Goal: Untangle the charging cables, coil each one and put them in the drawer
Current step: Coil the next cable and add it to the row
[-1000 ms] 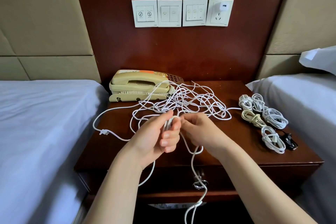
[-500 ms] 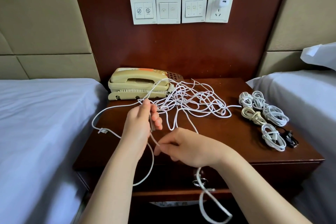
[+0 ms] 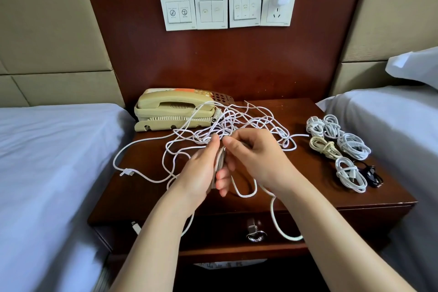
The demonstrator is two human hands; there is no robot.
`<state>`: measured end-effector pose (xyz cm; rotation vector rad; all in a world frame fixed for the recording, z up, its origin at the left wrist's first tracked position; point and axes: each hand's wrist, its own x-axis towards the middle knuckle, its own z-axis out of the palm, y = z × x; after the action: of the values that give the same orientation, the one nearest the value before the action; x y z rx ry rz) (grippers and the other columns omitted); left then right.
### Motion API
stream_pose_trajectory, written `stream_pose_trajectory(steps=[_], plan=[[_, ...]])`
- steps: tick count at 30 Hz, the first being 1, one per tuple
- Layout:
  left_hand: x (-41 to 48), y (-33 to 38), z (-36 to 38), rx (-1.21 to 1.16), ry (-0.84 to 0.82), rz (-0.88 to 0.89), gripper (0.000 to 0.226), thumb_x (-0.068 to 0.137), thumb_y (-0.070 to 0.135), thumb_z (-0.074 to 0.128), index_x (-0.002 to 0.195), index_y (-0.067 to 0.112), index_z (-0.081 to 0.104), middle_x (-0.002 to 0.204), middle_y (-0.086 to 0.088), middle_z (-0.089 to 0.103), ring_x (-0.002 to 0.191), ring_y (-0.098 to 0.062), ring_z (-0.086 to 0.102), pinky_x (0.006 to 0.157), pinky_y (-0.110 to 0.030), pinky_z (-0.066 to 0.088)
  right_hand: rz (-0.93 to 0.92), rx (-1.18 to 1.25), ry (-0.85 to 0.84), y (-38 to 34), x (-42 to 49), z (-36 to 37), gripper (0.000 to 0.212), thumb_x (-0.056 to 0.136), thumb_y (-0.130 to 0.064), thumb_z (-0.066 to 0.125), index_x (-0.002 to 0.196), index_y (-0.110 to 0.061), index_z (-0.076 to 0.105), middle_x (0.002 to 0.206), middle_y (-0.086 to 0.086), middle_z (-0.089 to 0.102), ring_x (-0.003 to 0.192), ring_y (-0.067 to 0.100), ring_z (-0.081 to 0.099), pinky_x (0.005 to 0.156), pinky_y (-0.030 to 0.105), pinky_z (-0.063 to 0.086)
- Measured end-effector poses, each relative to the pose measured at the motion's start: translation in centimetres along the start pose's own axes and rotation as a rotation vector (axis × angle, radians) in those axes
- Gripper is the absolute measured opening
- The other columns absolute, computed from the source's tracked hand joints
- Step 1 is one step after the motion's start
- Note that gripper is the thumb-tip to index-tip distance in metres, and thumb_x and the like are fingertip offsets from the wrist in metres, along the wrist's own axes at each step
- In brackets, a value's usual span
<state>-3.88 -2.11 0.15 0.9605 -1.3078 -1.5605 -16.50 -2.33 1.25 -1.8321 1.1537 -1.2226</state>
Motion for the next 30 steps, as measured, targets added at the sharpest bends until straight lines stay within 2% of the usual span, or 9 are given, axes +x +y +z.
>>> stream_pose_trajectory(steps=[3, 6, 9, 12, 14, 19, 24, 28, 30], plan=[[-0.3, 0.2, 0.4, -0.078, -0.074, -0.032, 0.059, 0.095, 0.047, 0.022, 0.061, 0.005, 0.045, 0.04, 0.002, 0.028, 0.031, -0.008, 0.028, 0.036, -0.018, 0.032, 0.015, 0.05, 0.026, 0.3, 0.1, -0.3, 0.029, 0.094, -0.017, 0.057, 0.067, -0.007, 0.057, 0.05, -0.001, 0.058, 0.049, 0.009, 0.052, 0.056, 0.019, 0.04], [-0.7, 0.2, 0.5, -0.127, -0.131, -0.05, 0.05, 0.093, 0.046, 0.028, 0.064, 0.012, 0.05, 0.039, 0.005, 0.03, 0.033, -0.007, 0.027, 0.036, -0.02, 0.031, 0.078, 0.089, 0.023, 1.0, 0.1, -0.2, 0.031, 0.093, -0.022, 0.058, 0.064, -0.01, 0.055, 0.056, 0.009, 0.049, 0.052, 0.013, 0.039, 0.05, 0.02, 0.03], [-1.0, 0.2, 0.1, -0.083, -0.177, -0.038, 0.044, 0.084, 0.047, 0.042, 0.057, 0.013, 0.049, 0.042, 0.005, 0.027, 0.033, -0.006, 0.026, 0.036, -0.02, 0.032, 0.185, 0.195, -0.066, 1.4, -0.2, -0.2, 0.034, 0.093, -0.029, 0.053, 0.067, -0.006, 0.052, 0.059, 0.011, 0.038, 0.044, 0.009, 0.027, 0.041, 0.018, 0.023], [-1.2, 0.4, -0.4, -0.097, -0.199, -0.019, 0.038, 0.083, 0.041, 0.045, 0.06, 0.011, 0.045, 0.043, 0.006, 0.026, 0.033, -0.004, 0.026, 0.036, -0.019, 0.032, 0.281, 0.342, -0.172, 1.6, -0.4, -0.4, 0.033, 0.096, -0.028, 0.048, 0.073, -0.005, 0.052, 0.052, 0.002, 0.029, 0.042, 0.006, 0.021, 0.038, 0.016, 0.019], [-1.2, 0.5, -0.6, -0.139, -0.185, -0.013, 0.038, 0.088, 0.038, 0.041, 0.062, 0.01, 0.043, 0.043, 0.007, 0.025, 0.033, -0.004, 0.026, 0.036, -0.018, 0.032, 0.306, 0.348, -0.209, 1.7, -0.5, -0.3, 0.033, 0.097, -0.027, 0.046, 0.072, -0.007, 0.051, 0.05, -0.004, 0.028, 0.042, 0.005, 0.021, 0.037, 0.015, 0.019], [-0.9, 0.6, -1.0, -0.285, -0.065, -0.006, 0.044, 0.1, 0.031, 0.032, 0.062, 0.012, 0.04, 0.042, 0.007, 0.025, 0.032, -0.003, 0.026, 0.035, -0.017, 0.029, 0.233, 0.078, -0.246, 1.6, -0.7, 0.2, 0.027, 0.1, -0.017, 0.046, 0.085, -0.002, 0.063, 0.053, -0.003, 0.034, 0.042, 0.006, 0.025, 0.039, 0.016, 0.022], [-0.7, 0.9, -1.0, -0.351, 0.068, 0.007, 0.044, 0.1, 0.032, 0.034, 0.062, 0.011, 0.04, 0.041, 0.007, 0.028, 0.03, -0.003, 0.028, 0.033, -0.016, 0.029, 0.143, -0.248, -0.395, 0.7, -1.1, 0.6, 0.026, 0.095, -0.013, 0.051, 0.074, -0.003, 0.063, 0.053, -0.002, 0.044, 0.044, 0.006, 0.033, 0.049, 0.017, 0.03], [-0.2, 0.9, -0.7, -0.391, 0.203, 0.014, 0.045, 0.101, 0.033, 0.033, 0.063, 0.01, 0.039, 0.039, 0.007, 0.03, 0.03, -0.005, 0.03, 0.032, -0.014, 0.028, 0.114, -0.401, -0.449, -0.2, -1.2, 0.7, 0.043, 0.096, -0.017, 0.05, 0.056, -0.028, 0.045, 0.051, -0.006, 0.046, 0.043, 0.004, 0.042, 0.051, 0.015, 0.033], [0.2, 0.7, -0.6, -0.414, 0.294, 0.028, 0.046, 0.101, 0.033, 0.032, 0.063, 0.009, 0.039, 0.036, 0.005, 0.032, 0.028, -0.006, 0.032, 0.032, -0.012, 0.029, 0.101, -0.477, -0.468, -0.6, -1.2, 0.8, 0.042, 0.097, -0.021, 0.05, 0.057, -0.033, 0.044, 0.055, -0.005, 0.049, 0.048, 0.006, 0.044, 0.058, 0.024, 0.041]])
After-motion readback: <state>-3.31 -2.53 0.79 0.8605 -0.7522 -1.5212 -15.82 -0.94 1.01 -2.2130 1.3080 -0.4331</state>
